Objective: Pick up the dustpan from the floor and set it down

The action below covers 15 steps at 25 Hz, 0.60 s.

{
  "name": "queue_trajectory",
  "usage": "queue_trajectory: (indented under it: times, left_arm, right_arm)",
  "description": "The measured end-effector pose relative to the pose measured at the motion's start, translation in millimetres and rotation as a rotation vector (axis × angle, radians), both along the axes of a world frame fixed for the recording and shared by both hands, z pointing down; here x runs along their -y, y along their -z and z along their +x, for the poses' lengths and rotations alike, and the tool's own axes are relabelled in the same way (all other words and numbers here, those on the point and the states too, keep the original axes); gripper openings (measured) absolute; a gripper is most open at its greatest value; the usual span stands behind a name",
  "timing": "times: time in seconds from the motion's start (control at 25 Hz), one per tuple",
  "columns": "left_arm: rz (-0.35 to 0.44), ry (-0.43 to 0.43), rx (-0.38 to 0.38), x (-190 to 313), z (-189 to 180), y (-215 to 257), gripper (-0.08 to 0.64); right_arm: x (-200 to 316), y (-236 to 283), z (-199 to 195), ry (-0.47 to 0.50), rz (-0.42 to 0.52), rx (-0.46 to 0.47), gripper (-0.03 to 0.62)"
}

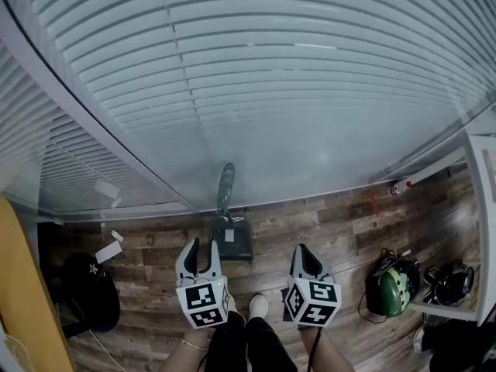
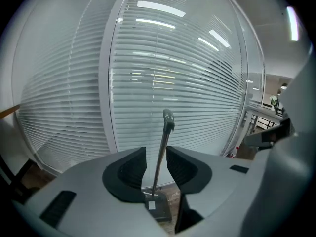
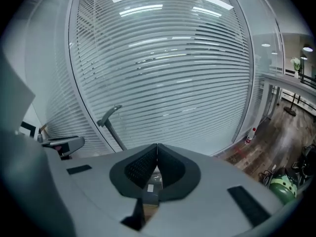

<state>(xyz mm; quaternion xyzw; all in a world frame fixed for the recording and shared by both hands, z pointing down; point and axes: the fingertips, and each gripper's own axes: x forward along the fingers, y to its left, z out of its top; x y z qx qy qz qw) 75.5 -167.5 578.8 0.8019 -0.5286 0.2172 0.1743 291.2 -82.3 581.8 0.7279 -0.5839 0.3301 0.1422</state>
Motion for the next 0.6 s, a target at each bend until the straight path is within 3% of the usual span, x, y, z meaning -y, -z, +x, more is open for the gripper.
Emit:
queue_trajectory:
  times: [0.16, 0.4, 0.6]
  left_arm:
    - [0.008, 0.004, -0.027, -11.8, -8.5, 43.5, 0.140]
    - [0.085, 0.093, -0.125, -10.5, -22.3, 133.5, 0.138]
    - [0.158, 0.128, -0.152, -23.3, -32.9, 194.6, 0.081]
  right_arm:
    - [-14.8, 36.6, -0.5, 0.021, 0.017, -0.002, 0.032]
    - [-16.2, 101.4, 2.9, 0.070, 0.092, -0.028, 0.032]
    - [-17.2, 155.9, 3.2, 0.106, 0.166, -0.050, 0.032]
